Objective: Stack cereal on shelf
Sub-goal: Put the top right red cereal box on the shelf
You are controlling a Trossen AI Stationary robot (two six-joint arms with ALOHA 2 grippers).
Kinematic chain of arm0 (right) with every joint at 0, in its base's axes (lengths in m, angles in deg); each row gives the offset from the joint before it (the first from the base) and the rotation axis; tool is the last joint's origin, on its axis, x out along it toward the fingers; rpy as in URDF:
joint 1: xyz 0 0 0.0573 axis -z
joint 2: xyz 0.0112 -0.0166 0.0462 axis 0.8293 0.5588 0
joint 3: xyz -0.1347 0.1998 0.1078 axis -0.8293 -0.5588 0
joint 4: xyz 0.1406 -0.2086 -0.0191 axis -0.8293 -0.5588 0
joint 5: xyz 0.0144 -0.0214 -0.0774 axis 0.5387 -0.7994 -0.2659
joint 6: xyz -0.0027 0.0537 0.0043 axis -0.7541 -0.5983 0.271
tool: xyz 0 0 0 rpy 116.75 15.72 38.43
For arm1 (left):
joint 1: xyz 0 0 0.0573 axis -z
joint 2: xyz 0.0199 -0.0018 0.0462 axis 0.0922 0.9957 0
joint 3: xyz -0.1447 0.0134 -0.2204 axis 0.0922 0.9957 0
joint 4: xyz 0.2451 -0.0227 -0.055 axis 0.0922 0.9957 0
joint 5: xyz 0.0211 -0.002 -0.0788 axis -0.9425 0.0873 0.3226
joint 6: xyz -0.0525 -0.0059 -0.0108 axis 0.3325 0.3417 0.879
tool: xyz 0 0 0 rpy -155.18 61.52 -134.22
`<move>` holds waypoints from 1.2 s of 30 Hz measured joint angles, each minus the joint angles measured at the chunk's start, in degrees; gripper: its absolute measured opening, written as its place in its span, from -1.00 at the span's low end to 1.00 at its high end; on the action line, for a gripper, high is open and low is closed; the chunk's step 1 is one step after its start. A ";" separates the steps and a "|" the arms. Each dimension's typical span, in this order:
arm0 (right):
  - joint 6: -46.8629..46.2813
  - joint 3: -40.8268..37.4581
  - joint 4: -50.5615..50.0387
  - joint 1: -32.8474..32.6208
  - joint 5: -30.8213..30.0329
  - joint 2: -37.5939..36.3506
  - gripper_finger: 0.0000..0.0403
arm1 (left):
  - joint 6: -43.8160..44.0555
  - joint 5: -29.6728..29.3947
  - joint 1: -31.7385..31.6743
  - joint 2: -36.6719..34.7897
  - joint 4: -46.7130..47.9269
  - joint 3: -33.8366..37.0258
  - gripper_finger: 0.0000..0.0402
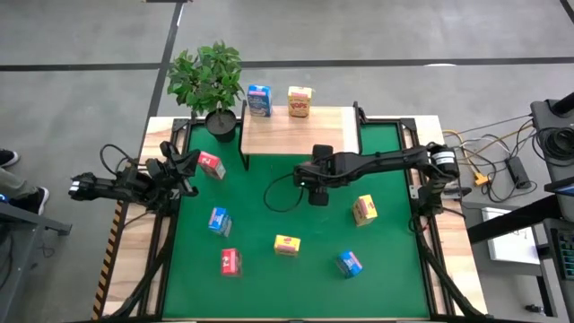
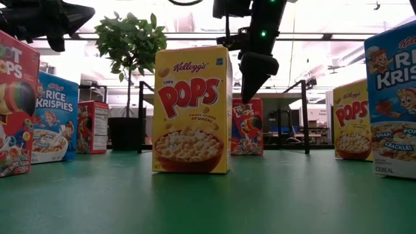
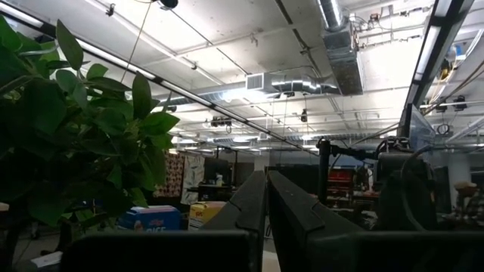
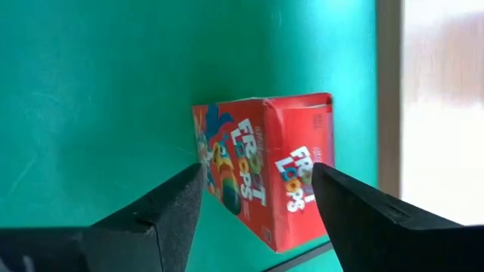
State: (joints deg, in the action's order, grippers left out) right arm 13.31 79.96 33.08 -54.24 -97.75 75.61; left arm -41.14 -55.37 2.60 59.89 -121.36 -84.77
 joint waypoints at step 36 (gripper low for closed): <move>-0.93 3.52 -2.61 -1.75 -4.93 0.42 0.17 | 0.00 -0.09 -0.01 0.02 0.16 0.02 -1.00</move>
State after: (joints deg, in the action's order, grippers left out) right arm 12.38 83.48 30.48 -55.99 -102.68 76.03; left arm -41.14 -55.46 2.59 59.91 -121.21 -84.75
